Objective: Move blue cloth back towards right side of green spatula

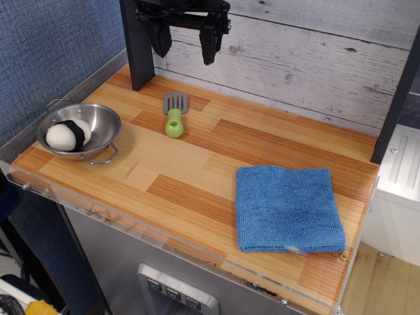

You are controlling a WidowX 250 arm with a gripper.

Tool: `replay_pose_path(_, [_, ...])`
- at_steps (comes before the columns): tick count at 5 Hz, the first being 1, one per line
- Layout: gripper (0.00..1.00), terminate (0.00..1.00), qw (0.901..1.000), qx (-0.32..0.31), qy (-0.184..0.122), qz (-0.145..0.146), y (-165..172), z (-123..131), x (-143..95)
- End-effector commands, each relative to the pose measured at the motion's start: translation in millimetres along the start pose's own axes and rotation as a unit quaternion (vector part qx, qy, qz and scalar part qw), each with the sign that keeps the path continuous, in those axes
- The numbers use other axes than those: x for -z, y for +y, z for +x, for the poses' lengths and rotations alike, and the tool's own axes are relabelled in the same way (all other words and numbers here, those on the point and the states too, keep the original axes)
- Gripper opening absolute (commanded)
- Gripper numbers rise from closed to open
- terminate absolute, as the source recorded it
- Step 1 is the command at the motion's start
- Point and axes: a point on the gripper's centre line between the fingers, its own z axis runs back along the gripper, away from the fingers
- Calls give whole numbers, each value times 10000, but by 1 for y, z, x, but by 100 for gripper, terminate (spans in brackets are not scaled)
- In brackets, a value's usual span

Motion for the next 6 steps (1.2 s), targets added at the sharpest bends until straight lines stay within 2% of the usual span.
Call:
replay_pose_path(1, [100,0,10000,0,0,0,0,0,0])
replay_pose_path(2, [100,0,9994,332,36,-101,-25,-19,-3])
replay_pose_path(4, [100,0,9968,749,113,-247,-54,-45,-6])
replay_pose_path(6, [100,0,9894,1383,232,-365,-84,-82,10])
